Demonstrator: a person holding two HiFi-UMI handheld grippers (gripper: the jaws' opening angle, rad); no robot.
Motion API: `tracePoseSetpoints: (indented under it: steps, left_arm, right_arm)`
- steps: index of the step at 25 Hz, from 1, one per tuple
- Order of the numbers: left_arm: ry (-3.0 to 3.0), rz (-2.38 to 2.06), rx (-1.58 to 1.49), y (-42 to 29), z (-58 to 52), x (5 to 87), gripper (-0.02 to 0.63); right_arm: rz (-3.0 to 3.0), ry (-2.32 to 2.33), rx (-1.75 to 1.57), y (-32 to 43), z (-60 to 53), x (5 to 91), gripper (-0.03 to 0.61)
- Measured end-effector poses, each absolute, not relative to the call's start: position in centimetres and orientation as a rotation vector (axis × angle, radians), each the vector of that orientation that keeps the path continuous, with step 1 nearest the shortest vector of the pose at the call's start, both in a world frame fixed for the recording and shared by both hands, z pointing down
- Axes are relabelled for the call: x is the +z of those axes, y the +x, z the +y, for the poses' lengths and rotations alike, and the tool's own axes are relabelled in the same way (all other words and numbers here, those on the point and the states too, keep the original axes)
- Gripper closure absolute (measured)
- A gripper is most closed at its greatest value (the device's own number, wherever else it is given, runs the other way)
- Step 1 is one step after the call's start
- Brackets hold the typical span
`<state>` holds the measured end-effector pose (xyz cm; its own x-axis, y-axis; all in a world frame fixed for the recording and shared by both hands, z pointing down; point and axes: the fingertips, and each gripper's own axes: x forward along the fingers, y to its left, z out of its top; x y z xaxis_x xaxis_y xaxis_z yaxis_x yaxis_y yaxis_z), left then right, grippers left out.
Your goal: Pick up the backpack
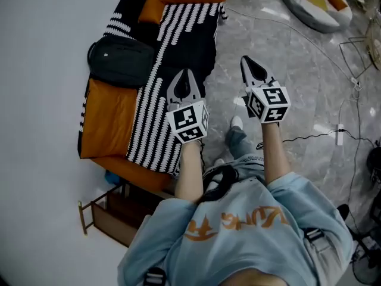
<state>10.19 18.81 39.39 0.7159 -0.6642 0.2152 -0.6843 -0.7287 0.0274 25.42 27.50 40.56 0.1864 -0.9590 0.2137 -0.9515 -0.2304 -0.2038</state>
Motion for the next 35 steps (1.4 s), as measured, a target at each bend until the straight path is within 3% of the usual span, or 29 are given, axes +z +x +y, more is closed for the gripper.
tracePoseSetpoints:
  steps: [9, 18, 35]
  left_arm:
    - [2.834, -1.212, 0.234, 16.8, 14.3, 36.0, 0.594]
    - [2.810, -1.330, 0.198, 17.5, 10.6, 34.2, 0.594]
    - [2.672, -1.340, 0.220, 18.7, -2.8, 39.2, 0.594]
  right_arm:
    - [1.982, -2.269, -0.378, 33.5, 21.5, 36.8, 0.581]
    - [2.104, -2.149, -0.314, 34.2, 16.7, 34.6, 0.580]
    - [2.203, -2.164, -0.379, 35.9, 5.2, 37.8, 0.580]
